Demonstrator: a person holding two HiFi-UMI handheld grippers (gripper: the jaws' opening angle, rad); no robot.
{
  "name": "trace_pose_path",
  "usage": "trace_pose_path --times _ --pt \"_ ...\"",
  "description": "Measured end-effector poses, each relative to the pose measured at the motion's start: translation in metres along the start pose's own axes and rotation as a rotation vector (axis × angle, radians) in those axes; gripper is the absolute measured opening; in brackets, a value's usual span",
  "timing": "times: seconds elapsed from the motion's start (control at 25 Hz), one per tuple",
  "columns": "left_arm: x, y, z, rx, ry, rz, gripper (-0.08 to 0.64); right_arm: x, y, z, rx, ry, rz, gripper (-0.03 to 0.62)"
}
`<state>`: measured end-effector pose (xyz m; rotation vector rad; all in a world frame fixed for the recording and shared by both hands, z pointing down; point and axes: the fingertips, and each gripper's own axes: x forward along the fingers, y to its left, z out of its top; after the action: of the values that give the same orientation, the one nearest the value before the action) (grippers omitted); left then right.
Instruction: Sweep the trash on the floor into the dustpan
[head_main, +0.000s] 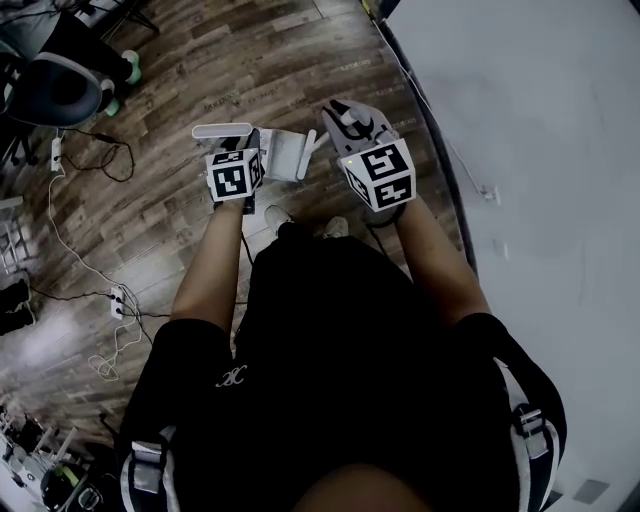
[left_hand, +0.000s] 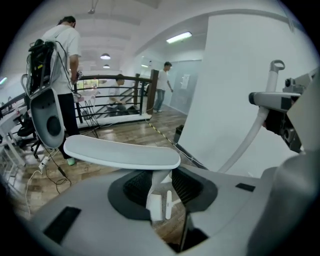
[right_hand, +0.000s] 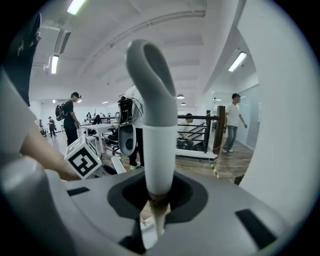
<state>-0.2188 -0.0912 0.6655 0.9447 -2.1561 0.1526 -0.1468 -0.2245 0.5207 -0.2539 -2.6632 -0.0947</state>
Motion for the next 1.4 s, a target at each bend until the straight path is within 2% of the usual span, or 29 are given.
trace_pose_path --times 0.12,0.24,0.44,0.68,0.88,1.2,1.4 --pt "-0.014 0.006 0.024 -0.023 -0.038 0.043 0.123 -0.022 -0.007 0.012 -0.009 -0.031 -0.017 0.067" --pt "-0.033 -0.004 0.048 -0.029 -0.088 0.047 0.121 -0.047 -0.019 0.018 -0.018 -0.040 -0.039 0.067" --pt "-0.055 -0.029 0.096 0.023 -0.196 0.047 0.115 -0.086 -0.064 0.025 0.006 -0.076 -0.137 0.067" --pt "-0.087 -0.062 0.142 0.078 -0.291 0.038 0.104 -0.131 -0.111 0.039 0.087 -0.114 -0.247 0.067" --pt "-0.104 -0.093 0.158 0.146 -0.340 0.010 0.097 -0.155 -0.131 0.040 0.140 -0.150 -0.304 0.067" --pt "-0.132 -0.131 0.191 0.188 -0.444 -0.030 0.097 -0.179 -0.142 0.055 0.161 -0.210 -0.347 0.067" --pt "-0.138 -0.145 0.193 0.212 -0.457 -0.038 0.097 -0.194 -0.143 0.054 0.163 -0.222 -0.355 0.067"
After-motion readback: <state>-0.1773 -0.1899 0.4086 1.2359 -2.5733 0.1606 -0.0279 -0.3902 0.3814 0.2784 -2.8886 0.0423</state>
